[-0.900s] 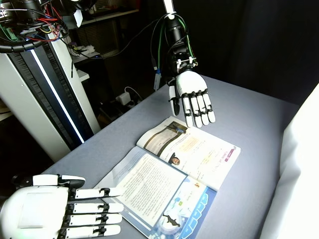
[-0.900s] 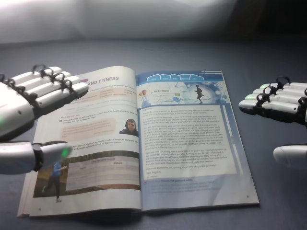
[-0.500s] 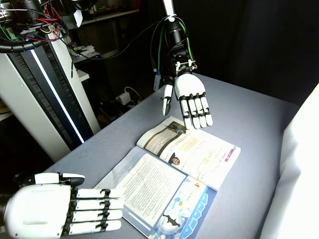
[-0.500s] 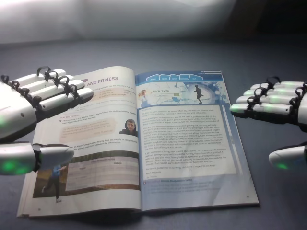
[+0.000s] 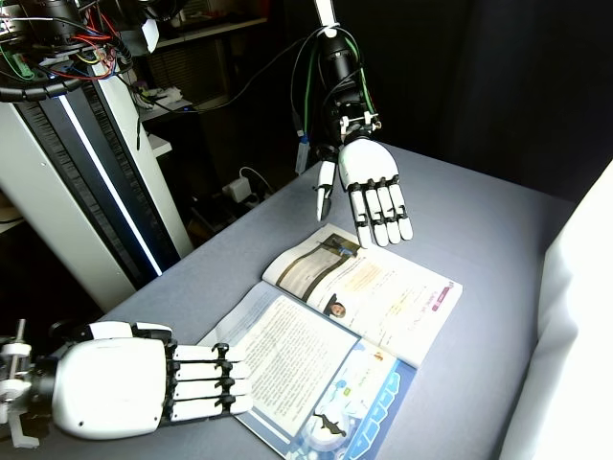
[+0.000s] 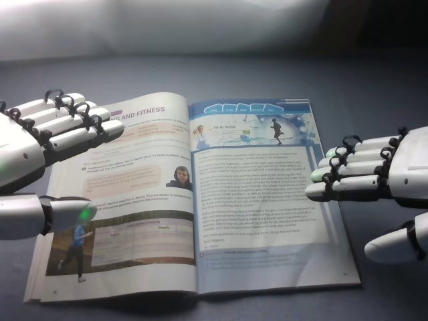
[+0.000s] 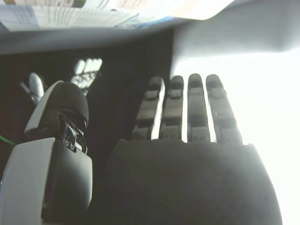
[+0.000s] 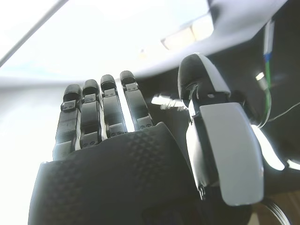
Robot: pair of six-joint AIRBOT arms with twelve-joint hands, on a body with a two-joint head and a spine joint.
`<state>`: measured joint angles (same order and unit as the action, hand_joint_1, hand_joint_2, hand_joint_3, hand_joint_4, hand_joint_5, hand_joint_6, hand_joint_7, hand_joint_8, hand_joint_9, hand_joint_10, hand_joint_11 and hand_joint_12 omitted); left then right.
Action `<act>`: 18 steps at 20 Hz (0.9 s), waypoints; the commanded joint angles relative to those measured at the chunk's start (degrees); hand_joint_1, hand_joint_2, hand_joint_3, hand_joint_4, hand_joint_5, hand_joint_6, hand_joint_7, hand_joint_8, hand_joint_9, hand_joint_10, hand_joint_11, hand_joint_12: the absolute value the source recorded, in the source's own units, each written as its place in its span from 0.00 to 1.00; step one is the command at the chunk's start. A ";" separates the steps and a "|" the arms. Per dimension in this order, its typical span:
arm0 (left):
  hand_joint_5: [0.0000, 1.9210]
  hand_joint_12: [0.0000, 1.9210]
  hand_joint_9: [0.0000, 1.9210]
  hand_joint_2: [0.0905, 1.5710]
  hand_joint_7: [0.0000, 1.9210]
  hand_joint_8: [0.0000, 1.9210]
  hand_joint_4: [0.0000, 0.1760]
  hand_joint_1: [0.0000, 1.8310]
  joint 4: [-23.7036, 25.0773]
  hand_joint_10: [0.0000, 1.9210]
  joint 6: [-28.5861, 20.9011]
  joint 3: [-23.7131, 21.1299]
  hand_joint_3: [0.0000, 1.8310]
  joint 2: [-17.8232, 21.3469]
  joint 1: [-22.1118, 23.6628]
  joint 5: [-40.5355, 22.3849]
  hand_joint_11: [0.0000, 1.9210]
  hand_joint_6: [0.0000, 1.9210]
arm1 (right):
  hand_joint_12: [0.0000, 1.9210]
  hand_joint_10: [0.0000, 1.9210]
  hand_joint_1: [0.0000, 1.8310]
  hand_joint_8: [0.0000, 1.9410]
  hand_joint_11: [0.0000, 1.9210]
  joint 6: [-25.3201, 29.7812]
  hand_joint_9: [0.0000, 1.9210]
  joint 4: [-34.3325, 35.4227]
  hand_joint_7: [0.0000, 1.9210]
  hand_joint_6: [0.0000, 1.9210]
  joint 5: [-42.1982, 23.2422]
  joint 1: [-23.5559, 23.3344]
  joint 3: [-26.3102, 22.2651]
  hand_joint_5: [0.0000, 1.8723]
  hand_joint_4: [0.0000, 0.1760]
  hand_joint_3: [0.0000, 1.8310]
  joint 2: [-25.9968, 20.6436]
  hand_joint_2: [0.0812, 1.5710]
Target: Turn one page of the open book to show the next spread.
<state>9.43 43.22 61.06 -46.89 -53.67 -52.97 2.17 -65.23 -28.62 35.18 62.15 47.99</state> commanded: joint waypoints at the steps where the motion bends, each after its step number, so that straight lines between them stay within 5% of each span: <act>1: 0.00 0.00 0.00 0.82 0.00 0.00 0.08 0.00 -1.25 0.00 -0.22 0.27 0.00 0.47 0.75 -6.18 0.00 0.00 | 0.00 0.00 0.00 0.00 0.00 1.46 0.00 0.26 0.00 0.01 -1.21 -0.68 0.54 0.02 0.00 0.00 0.07 0.81; 4: 0.00 0.00 0.00 0.83 0.00 0.00 0.25 0.00 -1.29 0.00 -0.22 0.28 0.01 0.59 0.75 -6.28 0.00 0.00 | 0.00 0.00 0.00 0.00 0.00 3.21 0.00 -1.94 0.01 0.02 -0.23 -0.54 1.09 0.05 0.00 0.00 0.92 0.81; 7: 0.00 0.00 0.00 0.84 0.00 0.00 0.24 0.00 -1.35 0.00 -0.22 0.27 0.01 0.70 0.75 -6.44 0.00 0.00 | 0.00 0.00 0.00 0.00 0.00 4.71 0.00 -3.63 0.00 0.01 0.68 0.20 1.81 0.04 0.00 0.00 1.96 0.82; 8: 0.00 0.00 0.00 0.84 0.00 0.00 0.11 0.00 -1.35 0.00 -0.22 0.27 0.01 0.71 0.76 -6.59 0.00 0.00 | 0.00 0.00 0.00 0.00 0.00 5.40 0.00 -4.07 0.00 0.01 0.77 0.46 2.15 0.04 0.00 0.00 2.34 0.82; 18: 0.00 0.00 0.00 0.84 0.00 0.00 0.07 0.00 -1.69 0.00 -0.02 -0.01 0.00 1.14 0.74 -7.33 0.00 0.00 | 0.00 0.00 0.00 0.00 0.00 7.45 0.00 -6.81 0.00 0.00 1.26 1.07 4.22 0.02 0.00 0.00 5.96 0.81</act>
<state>9.04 43.29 61.04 -46.15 -53.63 -53.56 9.21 -73.19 -25.85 36.40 66.19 54.17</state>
